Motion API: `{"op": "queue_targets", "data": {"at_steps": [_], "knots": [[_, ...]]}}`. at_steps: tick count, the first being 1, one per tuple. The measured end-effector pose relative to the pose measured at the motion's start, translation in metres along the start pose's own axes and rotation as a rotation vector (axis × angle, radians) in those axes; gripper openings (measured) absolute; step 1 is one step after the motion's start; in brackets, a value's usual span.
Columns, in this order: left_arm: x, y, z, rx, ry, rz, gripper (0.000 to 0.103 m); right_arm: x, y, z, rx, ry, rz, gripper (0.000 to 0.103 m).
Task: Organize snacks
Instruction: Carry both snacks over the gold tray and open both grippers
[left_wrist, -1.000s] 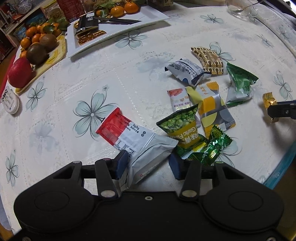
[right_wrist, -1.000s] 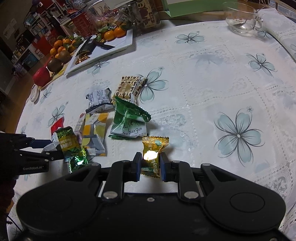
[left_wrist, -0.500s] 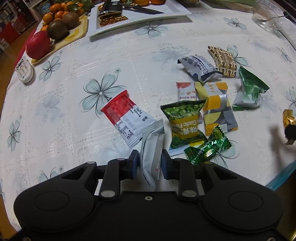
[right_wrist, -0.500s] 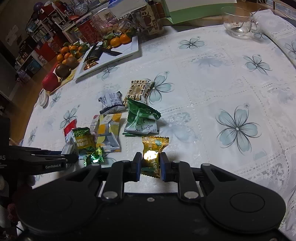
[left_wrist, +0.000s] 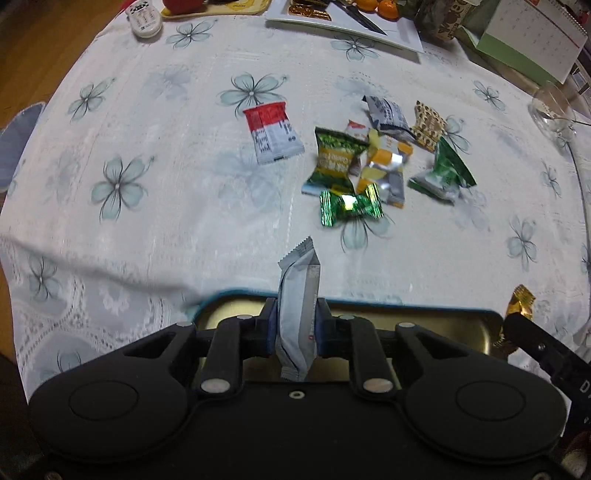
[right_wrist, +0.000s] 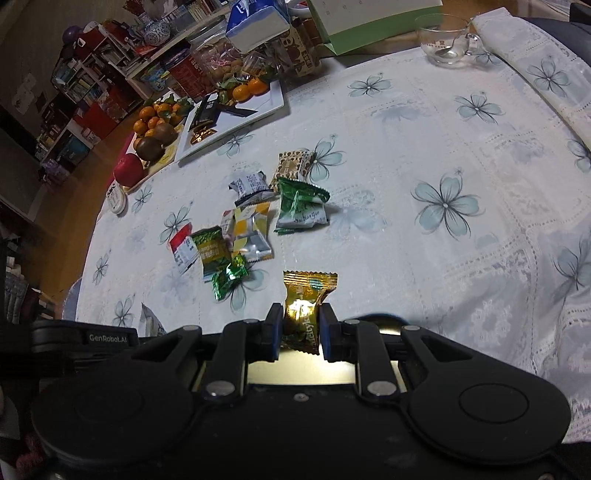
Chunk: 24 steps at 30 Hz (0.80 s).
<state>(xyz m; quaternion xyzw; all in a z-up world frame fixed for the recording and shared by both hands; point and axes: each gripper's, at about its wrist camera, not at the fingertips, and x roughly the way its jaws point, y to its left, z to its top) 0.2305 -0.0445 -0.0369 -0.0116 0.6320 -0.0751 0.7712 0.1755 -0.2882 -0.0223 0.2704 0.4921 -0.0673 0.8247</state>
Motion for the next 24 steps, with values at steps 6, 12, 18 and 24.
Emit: {"op": "queue_targets", "data": {"at_steps": [6,12,18,24], "knots": [[-0.016,0.0,-0.06,0.008,0.001,0.01,0.027,-0.027,-0.003,-0.042,0.007,0.014,0.008,0.022],[-0.018,0.001,-0.104,0.028,0.016,0.042,0.027,-0.044,0.0,-0.086,-0.03,0.016,-0.007,0.022],[-0.015,0.002,-0.137,0.044,0.025,0.06,0.027,-0.057,0.004,-0.124,-0.084,0.014,-0.033,0.022],[-0.009,0.004,-0.164,0.063,0.032,0.083,0.028,-0.066,0.006,-0.151,-0.115,0.007,-0.068,0.022]]}}
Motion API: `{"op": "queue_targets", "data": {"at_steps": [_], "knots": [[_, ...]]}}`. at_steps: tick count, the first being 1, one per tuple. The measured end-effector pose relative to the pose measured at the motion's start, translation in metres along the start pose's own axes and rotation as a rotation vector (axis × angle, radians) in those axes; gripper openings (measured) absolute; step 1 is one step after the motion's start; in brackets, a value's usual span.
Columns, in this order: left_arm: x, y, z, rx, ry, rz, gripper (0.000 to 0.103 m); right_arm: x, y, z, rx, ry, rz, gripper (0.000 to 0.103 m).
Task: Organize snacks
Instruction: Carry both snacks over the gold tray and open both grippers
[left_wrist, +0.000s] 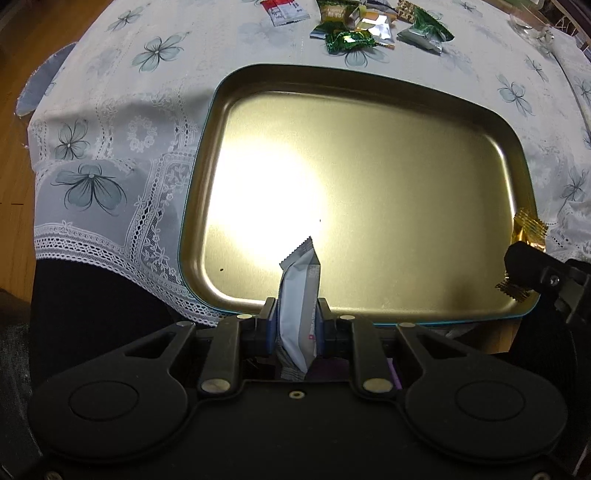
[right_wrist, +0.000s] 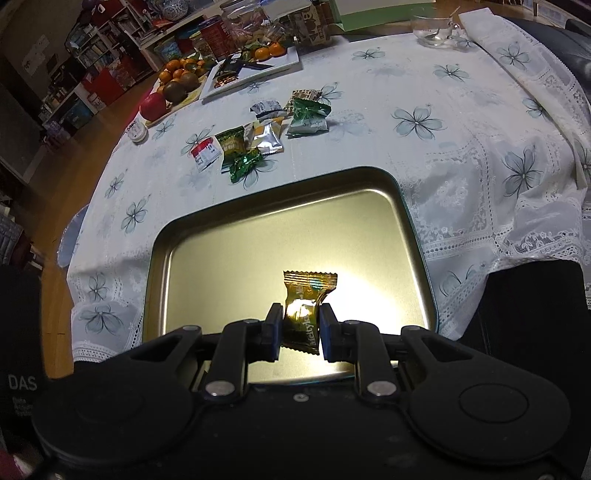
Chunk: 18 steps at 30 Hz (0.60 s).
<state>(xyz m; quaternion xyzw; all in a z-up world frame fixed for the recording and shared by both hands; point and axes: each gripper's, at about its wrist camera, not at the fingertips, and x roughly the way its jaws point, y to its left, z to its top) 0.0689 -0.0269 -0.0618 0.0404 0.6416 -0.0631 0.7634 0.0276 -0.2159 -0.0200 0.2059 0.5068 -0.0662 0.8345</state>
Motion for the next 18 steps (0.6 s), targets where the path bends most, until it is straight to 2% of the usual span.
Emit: {"op": "queue_targets", "data": {"at_steps": [2,5,14,18], "knots": [[-0.003,-0.001,-0.004,0.015,-0.017,0.024,0.028,-0.002,0.001,-0.006,-0.01,-0.003,-0.014,0.022],[-0.005,0.003,-0.007,0.003,-0.019,-0.002,0.028,-0.005,0.001,-0.01,-0.009,-0.004,-0.014,0.022],[-0.027,0.004,-0.008,-0.002,-0.131,-0.038,0.028,-0.022,0.001,-0.011,-0.004,-0.074,0.006,0.022],[-0.029,0.005,-0.005,0.0,-0.136,-0.043,0.028,-0.023,0.0,-0.011,0.0,-0.08,0.009,0.022]]}}
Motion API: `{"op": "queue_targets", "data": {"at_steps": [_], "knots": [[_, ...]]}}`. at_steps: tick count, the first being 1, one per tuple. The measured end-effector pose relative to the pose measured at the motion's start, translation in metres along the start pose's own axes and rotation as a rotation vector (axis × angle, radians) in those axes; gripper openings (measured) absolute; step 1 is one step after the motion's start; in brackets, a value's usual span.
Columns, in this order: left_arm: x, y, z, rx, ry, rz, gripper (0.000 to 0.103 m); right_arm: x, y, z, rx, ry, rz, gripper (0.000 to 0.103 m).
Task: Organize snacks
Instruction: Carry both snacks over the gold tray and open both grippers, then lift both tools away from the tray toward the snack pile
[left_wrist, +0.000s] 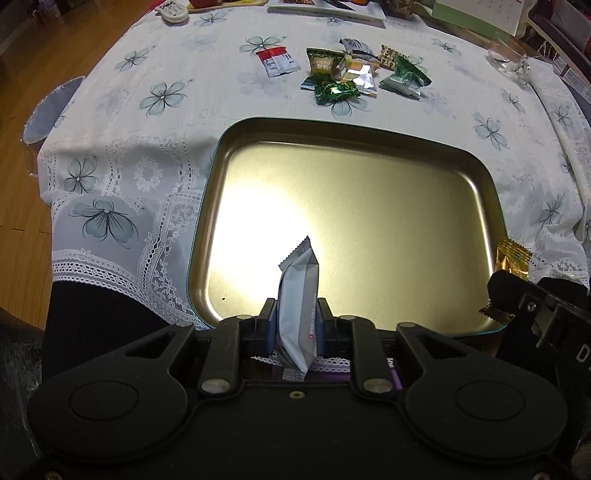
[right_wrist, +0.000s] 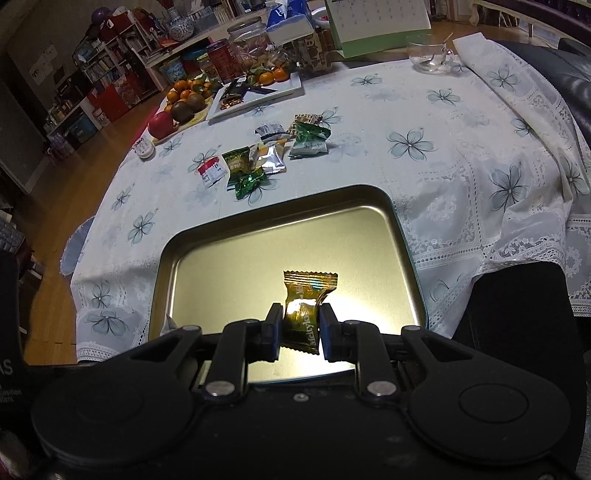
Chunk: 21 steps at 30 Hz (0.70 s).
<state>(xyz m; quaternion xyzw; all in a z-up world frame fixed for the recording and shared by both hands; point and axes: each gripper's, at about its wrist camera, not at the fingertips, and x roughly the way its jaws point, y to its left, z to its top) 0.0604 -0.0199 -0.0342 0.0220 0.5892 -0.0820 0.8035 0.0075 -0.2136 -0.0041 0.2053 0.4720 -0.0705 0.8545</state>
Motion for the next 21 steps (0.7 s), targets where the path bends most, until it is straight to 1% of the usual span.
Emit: {"op": "queue_targets", "data": {"at_steps": [4,8,10,11,13,14,21], "knots": [[-0.0005,0.0039,0.0028,-0.011,-0.003,-0.01,0.032,-0.0006,-0.0005,-0.0002,0.006,-0.005,0.004,0.022],[-0.003,0.0046,0.0026,-0.012,-0.02,-0.014,0.032,-0.0008,-0.0006,-0.0015,0.009,-0.006,0.014,0.023],[-0.003,0.0049,0.0021,-0.014,-0.017,-0.021,0.033,-0.0016,0.0,-0.0022,0.007,-0.006,0.028,0.023],[-0.0028,0.0051,0.0019,-0.014,-0.016,-0.022,0.033,-0.0019,0.0001,-0.0021,0.009,-0.005,0.035,0.025],[-0.0026,0.0048,0.0012,-0.015,-0.014,-0.018,0.033,-0.0026,0.0007,-0.0016,0.01,-0.003,0.046,0.026],[-0.0024,0.0046,0.0008,-0.015,-0.013,-0.014,0.033,-0.0029,0.0011,-0.0016,0.007,-0.002,0.05,0.028],[-0.0023,0.0038,-0.0011,-0.015,-0.001,0.011,0.033,-0.0016,0.0052,-0.0041,-0.016,0.017,0.038,0.03]]}}
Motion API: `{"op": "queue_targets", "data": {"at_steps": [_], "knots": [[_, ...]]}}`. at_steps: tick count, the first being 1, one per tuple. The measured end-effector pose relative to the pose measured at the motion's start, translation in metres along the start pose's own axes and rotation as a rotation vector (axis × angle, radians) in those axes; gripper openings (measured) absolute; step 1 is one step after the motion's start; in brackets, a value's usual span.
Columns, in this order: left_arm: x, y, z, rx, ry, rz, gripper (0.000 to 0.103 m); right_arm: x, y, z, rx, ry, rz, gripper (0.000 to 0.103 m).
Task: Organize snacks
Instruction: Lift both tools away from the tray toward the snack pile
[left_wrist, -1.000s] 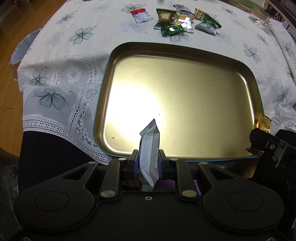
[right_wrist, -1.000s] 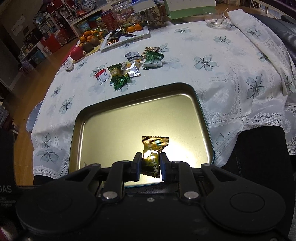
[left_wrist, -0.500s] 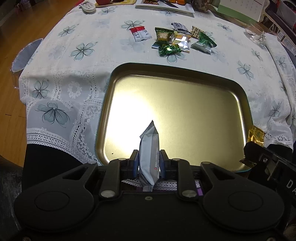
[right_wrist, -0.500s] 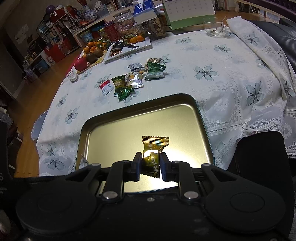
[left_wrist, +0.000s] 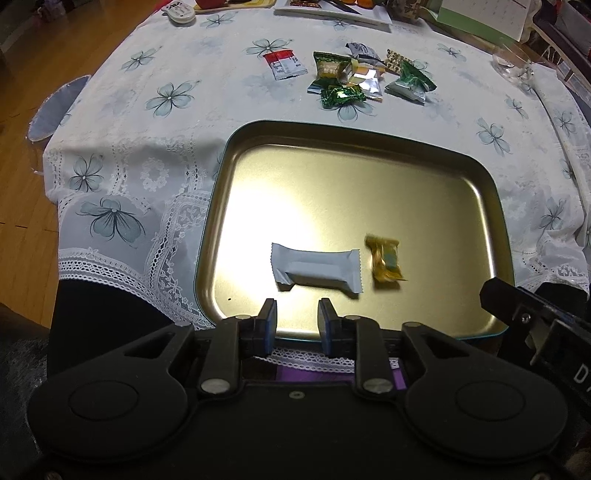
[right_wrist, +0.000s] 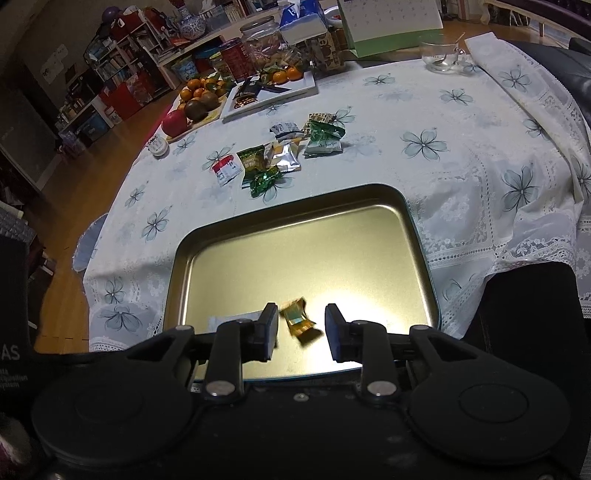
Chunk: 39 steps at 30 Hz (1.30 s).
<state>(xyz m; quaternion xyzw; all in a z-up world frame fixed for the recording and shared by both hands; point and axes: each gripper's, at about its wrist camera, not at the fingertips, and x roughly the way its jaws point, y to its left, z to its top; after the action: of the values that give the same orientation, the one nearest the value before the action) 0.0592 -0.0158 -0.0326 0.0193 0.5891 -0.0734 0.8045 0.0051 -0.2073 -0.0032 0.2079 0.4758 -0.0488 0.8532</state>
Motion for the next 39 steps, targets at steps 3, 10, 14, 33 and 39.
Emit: {"op": "queue_targets", "data": {"at_steps": [3,10,14,33,39], "knots": [[0.002,-0.001,-0.001,0.001,0.016,0.013,0.033,0.003,0.001,-0.001,-0.008,0.016,-0.01,0.03],[0.01,-0.001,-0.003,-0.001,0.064,0.024,0.034,0.009,0.002,-0.004,-0.022,0.061,-0.023,0.032],[0.012,0.0,-0.003,-0.003,0.077,0.021,0.034,0.015,0.002,-0.005,-0.026,0.091,-0.025,0.035],[0.022,0.003,0.001,0.05,0.179,-0.002,0.034,0.039,0.009,0.003,-0.063,0.265,-0.006,0.057],[0.026,0.008,0.015,0.067,0.264,-0.049,0.034,0.059,0.005,0.015,-0.072,0.388,0.003,0.057]]}}
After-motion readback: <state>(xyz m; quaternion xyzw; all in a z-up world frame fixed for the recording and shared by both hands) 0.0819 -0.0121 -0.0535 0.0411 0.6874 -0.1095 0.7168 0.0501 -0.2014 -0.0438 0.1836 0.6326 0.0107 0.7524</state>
